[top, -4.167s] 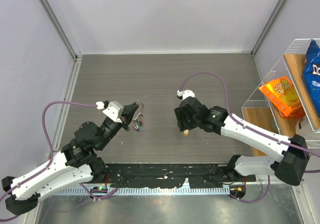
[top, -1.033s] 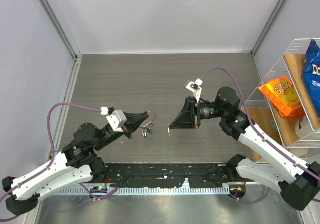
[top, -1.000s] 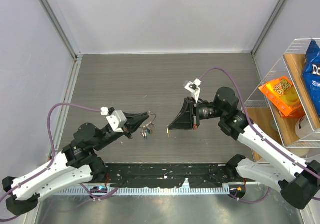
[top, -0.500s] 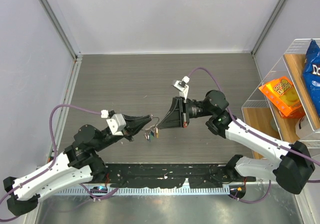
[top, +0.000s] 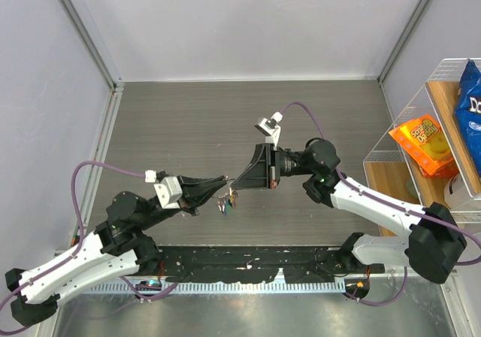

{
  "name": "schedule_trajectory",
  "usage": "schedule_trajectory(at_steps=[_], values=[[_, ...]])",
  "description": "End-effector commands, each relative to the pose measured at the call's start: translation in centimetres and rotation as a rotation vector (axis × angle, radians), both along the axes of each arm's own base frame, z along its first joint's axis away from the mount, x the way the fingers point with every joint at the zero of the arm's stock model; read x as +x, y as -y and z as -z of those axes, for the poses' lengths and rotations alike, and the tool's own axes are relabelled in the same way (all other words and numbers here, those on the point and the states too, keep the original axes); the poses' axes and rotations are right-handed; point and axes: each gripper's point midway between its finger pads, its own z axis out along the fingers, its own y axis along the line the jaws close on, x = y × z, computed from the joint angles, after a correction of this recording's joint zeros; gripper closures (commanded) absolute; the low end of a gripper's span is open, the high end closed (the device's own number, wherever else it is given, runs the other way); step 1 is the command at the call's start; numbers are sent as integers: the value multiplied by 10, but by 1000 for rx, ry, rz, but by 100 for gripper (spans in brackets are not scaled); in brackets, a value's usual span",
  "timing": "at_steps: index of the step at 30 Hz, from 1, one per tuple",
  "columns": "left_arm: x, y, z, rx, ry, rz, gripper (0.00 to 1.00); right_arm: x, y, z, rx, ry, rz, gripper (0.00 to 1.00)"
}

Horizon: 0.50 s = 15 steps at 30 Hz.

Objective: Put the keys on the keyring

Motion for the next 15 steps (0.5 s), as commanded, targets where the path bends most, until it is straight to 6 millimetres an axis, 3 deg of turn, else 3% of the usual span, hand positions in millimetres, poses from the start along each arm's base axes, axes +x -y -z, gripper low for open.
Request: schedule_trajectory(at_steps=[1,15], values=[[-10,-6,-34,-119,67,32,100,-4,0,-16,78,6,-8,94],[-13,-7,-38,-134,82,44,100,-6,-7,-12,80,-27,-24,94]])
